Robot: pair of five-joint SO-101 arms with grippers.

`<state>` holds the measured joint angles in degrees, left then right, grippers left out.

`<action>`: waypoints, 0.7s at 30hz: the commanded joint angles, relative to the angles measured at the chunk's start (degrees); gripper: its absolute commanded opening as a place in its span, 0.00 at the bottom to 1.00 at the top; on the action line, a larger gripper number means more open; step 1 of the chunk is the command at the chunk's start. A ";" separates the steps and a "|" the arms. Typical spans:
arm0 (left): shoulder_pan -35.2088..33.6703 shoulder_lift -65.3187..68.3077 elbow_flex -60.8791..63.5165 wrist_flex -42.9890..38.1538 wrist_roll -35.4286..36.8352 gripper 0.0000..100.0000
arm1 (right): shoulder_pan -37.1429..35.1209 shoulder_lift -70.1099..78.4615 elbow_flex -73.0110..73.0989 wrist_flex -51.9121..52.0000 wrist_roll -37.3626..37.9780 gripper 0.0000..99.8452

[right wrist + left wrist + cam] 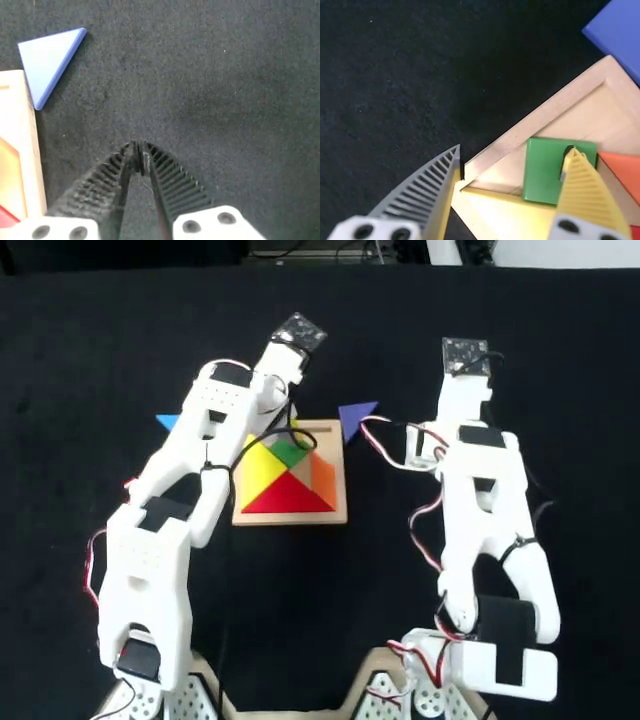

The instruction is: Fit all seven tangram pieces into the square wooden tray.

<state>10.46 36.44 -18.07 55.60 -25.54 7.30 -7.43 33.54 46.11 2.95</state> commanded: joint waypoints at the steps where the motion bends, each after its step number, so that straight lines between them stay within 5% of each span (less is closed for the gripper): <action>1: -0.75 -0.62 -2.68 0.18 -0.70 0.31 | 0.62 -0.31 -0.31 -1.05 0.09 0.01; 15: -0.66 -12.40 -3.30 18.02 -5.89 0.31 | 0.62 -0.31 -0.31 -1.05 0.09 0.01; 21: -9.98 -31.82 -2.86 20.04 -7.56 0.31 | 0.62 -0.31 -0.31 -1.05 0.09 0.01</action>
<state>7.82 19.21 -18.51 74.68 -31.08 7.30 -7.43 33.54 46.11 2.95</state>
